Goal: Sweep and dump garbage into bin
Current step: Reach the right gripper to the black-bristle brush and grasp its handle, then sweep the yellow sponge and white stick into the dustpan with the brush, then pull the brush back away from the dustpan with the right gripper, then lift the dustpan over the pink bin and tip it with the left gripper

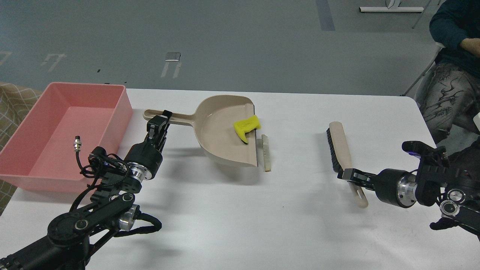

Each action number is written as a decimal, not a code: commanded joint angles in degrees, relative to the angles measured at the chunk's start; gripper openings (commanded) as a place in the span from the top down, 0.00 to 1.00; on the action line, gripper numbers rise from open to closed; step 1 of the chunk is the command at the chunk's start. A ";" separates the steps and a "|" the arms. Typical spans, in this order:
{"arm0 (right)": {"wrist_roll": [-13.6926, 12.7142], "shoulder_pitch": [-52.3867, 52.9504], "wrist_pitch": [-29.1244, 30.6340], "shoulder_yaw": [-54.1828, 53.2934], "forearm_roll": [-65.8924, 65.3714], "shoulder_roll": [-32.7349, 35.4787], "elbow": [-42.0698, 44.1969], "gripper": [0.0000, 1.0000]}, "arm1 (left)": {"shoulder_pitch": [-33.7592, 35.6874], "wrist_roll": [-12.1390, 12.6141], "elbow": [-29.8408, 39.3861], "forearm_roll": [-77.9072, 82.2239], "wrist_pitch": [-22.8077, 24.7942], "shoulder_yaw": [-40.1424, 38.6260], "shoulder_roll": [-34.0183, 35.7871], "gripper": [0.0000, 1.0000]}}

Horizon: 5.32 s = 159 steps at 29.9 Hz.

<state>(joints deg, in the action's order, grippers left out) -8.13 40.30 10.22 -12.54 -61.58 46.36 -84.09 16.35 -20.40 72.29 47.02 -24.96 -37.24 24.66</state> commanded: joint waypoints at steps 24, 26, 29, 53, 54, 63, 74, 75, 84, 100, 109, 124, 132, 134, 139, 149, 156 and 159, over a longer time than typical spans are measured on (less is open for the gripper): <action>-1.54 2.33 0.95 -0.91 0.32 4.17 -4.85 1.00 | -0.27 -0.26 0.05 0.00 0.18 0.50 1.09 1.00; -1.45 2.24 0.95 -0.82 0.32 4.70 -5.29 1.00 | -0.27 -0.26 0.05 0.00 0.18 0.50 1.18 1.00; -1.54 2.24 0.95 -0.82 0.32 5.06 -5.73 1.00 | -0.71 -0.26 0.05 0.00 0.44 0.59 1.97 1.00; -1.63 1.54 1.21 0.06 0.14 1.99 -4.77 1.00 | -2.99 -3.07 -2.06 0.17 0.62 1.03 1.71 1.00; -1.63 1.45 1.21 0.14 0.14 1.72 -4.68 1.00 | -3.08 -3.25 -2.15 0.17 0.62 0.94 1.79 1.00; -1.63 4.52 1.30 3.48 0.41 -6.62 0.33 1.00 | -2.99 -4.74 -4.61 0.88 0.53 2.87 2.06 1.00; -1.63 12.70 1.21 9.28 4.19 -22.35 10.26 1.00 | -3.17 -5.36 -5.49 0.96 0.53 3.93 1.88 1.00; -1.63 13.13 1.21 9.72 4.19 -24.45 11.57 1.00 | -3.17 -5.36 -5.49 0.96 0.53 3.93 1.80 1.00; -1.45 15.33 1.12 10.25 7.26 -37.47 19.31 1.00 | -3.08 -5.27 -5.49 0.96 0.53 3.93 1.71 1.00; -1.45 17.88 0.15 10.07 9.20 -43.81 23.01 1.00 | -3.78 -5.36 -5.40 0.96 0.09 4.63 1.18 1.00; -1.63 22.54 0.68 10.07 12.19 -40.39 20.73 1.00 | -3.96 -5.36 -5.49 0.17 0.00 4.19 0.13 1.00; -1.10 19.74 0.86 8.85 12.98 -15.97 11.68 1.00 | -1.60 -4.92 -3.65 -9.93 0.88 -0.72 0.56 1.00; -0.84 11.48 0.42 5.69 12.54 -10.24 9.56 1.00 | -0.80 -3.07 2.14 -15.72 2.81 -6.17 7.23 1.00; -0.84 10.59 0.51 4.98 12.54 -10.24 9.56 1.00 | -0.88 -2.98 3.55 -17.22 3.08 -7.32 9.43 1.00; -0.84 9.71 0.42 4.80 12.36 -10.32 9.47 1.00 | -2.20 -1.58 6.46 -20.48 6.32 -14.34 18.92 1.00; -0.84 9.45 0.42 4.71 12.45 -10.32 8.95 1.00 | -14.22 -0.79 3.13 -28.12 16.16 -26.47 33.95 1.00; -0.84 9.45 0.42 4.71 12.36 -10.50 8.95 1.00 | -20.13 -3.07 -3.46 -27.60 19.51 -30.61 38.44 1.00; -0.84 9.36 0.42 4.71 12.36 -10.41 8.95 1.00 | -20.22 -3.95 -5.93 -27.25 20.57 -30.61 40.82 1.00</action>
<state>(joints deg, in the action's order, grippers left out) -8.96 49.70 10.69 -7.83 -49.21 35.92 -75.16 -3.56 -23.64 68.18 19.43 -5.19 -67.71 63.86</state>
